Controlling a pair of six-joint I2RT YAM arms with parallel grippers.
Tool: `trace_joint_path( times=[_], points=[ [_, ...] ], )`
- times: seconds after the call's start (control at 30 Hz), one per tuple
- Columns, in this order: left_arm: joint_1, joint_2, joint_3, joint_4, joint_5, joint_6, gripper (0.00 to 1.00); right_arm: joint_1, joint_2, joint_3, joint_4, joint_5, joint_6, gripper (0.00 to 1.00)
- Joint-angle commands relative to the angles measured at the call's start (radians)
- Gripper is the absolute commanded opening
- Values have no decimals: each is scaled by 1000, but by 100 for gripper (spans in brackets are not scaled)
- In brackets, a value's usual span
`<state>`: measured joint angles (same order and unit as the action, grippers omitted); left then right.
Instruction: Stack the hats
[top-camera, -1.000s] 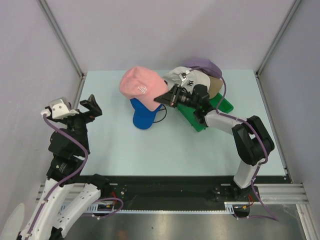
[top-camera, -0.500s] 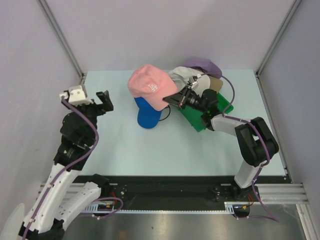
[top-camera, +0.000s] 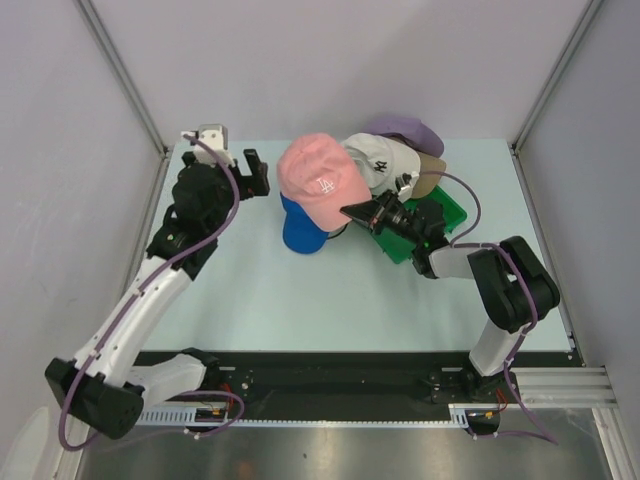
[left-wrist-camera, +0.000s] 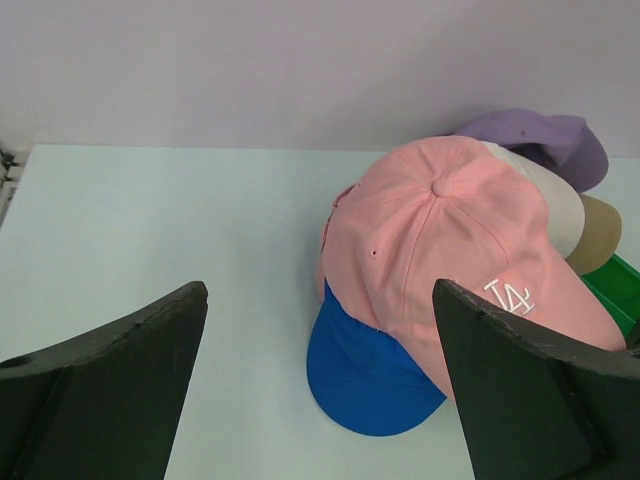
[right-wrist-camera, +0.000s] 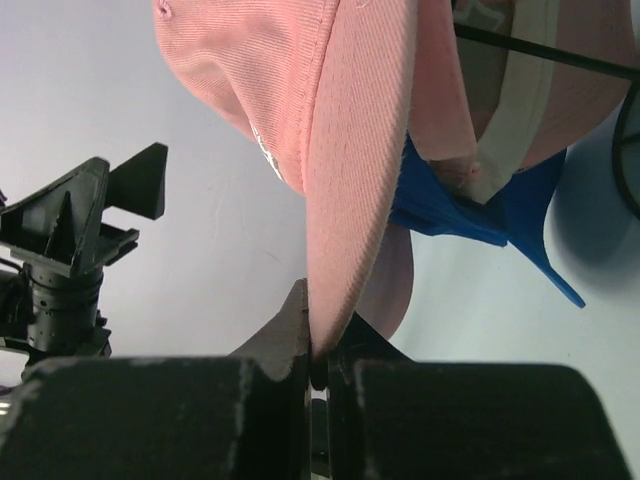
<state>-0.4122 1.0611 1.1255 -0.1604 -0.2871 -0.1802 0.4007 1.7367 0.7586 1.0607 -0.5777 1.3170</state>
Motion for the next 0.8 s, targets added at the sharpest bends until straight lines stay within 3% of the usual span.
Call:
trace_joint_path(
  times=[0.0,0.27,0.57,0.63,0.77],
  points=[
    [-14,108,92,36,49,-44,100,-22,3,-64,30,114,43,0],
    [-94,324,264,6,5,24,100,-23,27,-159,133,200,94,0],
    [-129,601,511,-40,22,116,100,-3,-9,-203,81,263,41,0],
    [-129,687,589,-77,22,127,100,-2,-19,-211,94,272,18,7],
    [-129,770,663,-133,5,139,100,16,-57,-219,127,289,-50,42]
  ],
)
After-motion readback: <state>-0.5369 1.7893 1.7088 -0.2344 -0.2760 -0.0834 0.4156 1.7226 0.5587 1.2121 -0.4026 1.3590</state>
